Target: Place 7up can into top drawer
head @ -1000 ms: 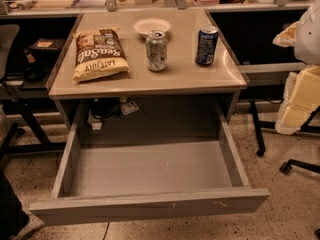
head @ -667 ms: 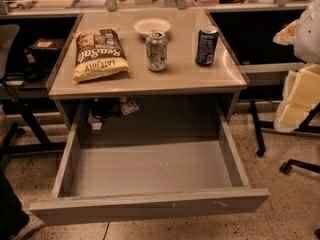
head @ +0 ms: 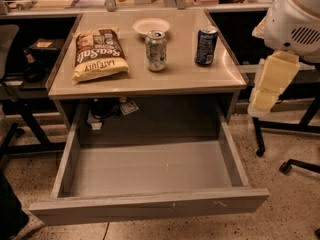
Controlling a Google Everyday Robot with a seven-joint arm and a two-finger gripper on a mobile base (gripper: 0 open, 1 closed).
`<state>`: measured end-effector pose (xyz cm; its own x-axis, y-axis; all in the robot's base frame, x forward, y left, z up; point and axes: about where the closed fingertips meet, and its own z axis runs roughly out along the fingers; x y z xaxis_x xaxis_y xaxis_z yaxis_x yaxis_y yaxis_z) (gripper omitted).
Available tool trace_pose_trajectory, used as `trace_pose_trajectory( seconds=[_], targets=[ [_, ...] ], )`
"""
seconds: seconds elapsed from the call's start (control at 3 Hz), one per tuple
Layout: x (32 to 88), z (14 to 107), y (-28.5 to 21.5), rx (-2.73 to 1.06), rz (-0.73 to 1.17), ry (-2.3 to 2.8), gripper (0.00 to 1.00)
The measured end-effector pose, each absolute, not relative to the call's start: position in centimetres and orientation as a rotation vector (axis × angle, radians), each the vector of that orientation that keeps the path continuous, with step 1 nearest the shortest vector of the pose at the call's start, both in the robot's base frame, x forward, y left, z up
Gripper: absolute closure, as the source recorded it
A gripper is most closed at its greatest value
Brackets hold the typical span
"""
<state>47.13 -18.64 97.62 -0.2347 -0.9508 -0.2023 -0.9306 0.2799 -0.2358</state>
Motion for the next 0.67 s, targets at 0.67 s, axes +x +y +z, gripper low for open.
trace_pose_trajectory(
  seconds=[0.67],
  targets=[
    [49.6, 96.2, -15.9, -1.613, 0.039, 2.223, 0.00]
  ],
)
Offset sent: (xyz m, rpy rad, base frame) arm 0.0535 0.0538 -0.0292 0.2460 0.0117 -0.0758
